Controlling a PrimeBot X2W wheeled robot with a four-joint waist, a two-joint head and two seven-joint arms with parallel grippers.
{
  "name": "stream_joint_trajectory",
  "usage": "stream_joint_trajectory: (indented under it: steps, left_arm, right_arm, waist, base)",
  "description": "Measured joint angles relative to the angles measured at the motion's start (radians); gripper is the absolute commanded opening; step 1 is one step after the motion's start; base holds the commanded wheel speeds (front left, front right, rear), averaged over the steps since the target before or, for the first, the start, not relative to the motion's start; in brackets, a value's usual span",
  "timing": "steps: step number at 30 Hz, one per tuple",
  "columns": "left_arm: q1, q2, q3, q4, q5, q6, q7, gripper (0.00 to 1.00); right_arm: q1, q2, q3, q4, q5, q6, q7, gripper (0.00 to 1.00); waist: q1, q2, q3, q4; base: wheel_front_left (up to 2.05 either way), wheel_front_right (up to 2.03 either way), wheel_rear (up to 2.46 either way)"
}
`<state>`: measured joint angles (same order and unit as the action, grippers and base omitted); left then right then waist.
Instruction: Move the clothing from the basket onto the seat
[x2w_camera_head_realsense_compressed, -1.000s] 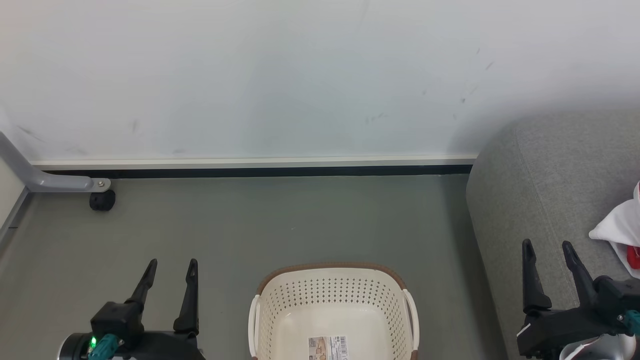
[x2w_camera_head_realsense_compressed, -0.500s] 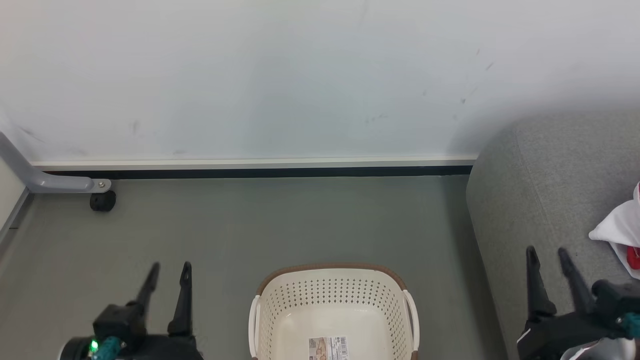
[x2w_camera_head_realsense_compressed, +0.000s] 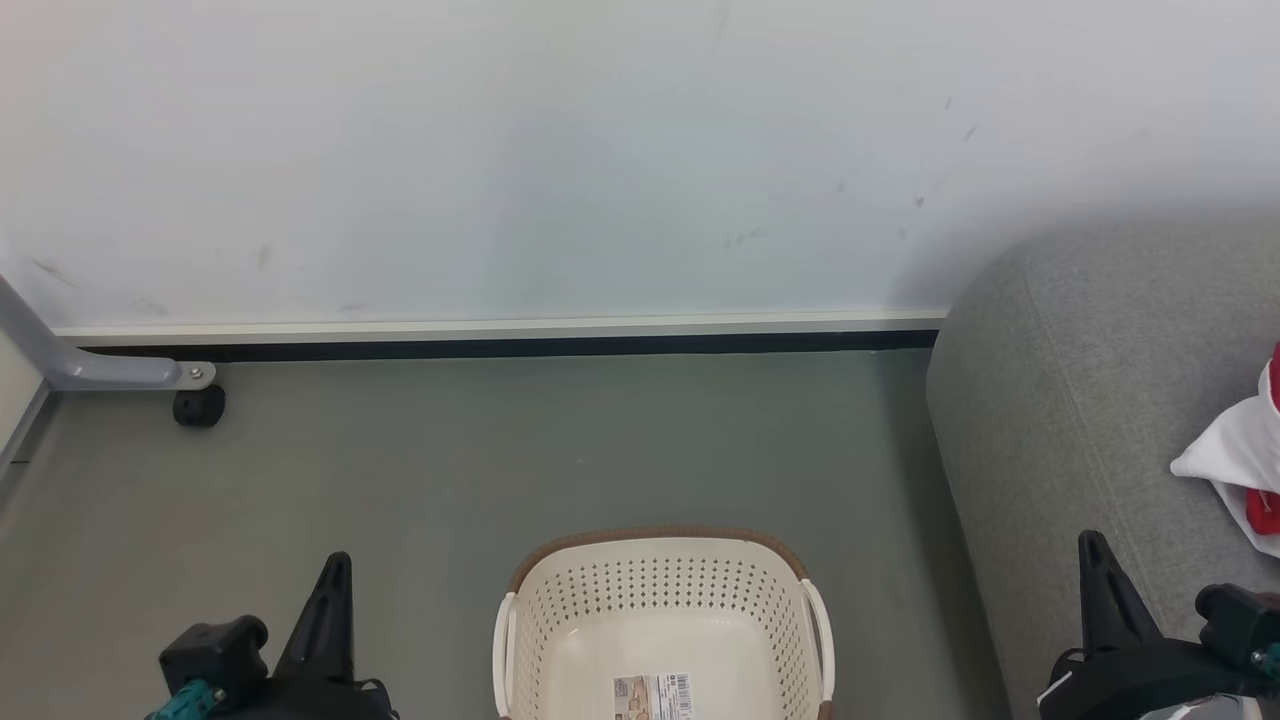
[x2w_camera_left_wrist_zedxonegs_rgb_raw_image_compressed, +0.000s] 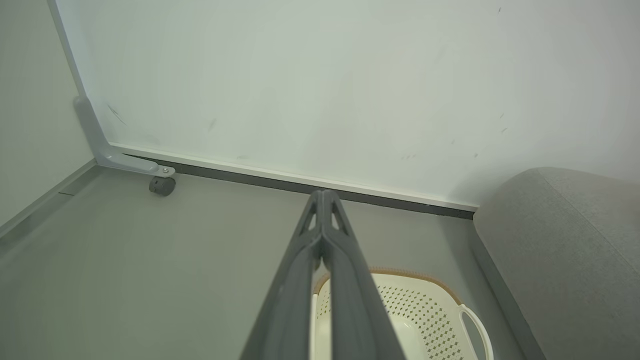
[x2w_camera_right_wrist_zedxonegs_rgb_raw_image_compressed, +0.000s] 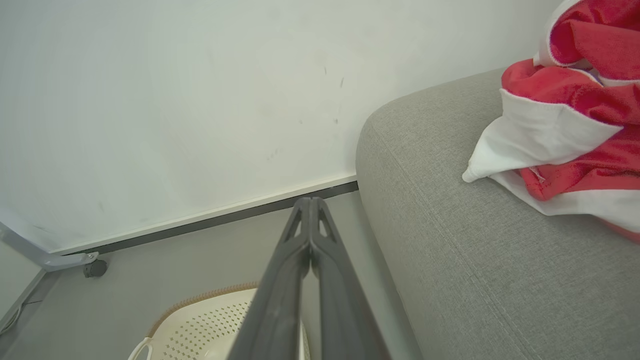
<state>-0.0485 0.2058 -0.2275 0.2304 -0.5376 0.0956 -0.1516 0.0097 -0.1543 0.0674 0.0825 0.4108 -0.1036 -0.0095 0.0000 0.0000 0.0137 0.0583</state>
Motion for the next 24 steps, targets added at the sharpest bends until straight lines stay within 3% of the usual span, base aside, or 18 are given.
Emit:
stream_joint_trajectory:
  steps: [24]
  left_arm:
    - [-0.004, -0.049, 0.094, 0.021, -0.31, -0.063, 0.082, 0.0]
  right_arm:
    - [-0.022, 0.033, -0.059, 0.06, 0.361, 0.061, 0.041, 0.0]
  waist:
    - [0.0, 0.0, -0.004, -0.017]
  base:
    - [0.0, 0.0, 0.0]
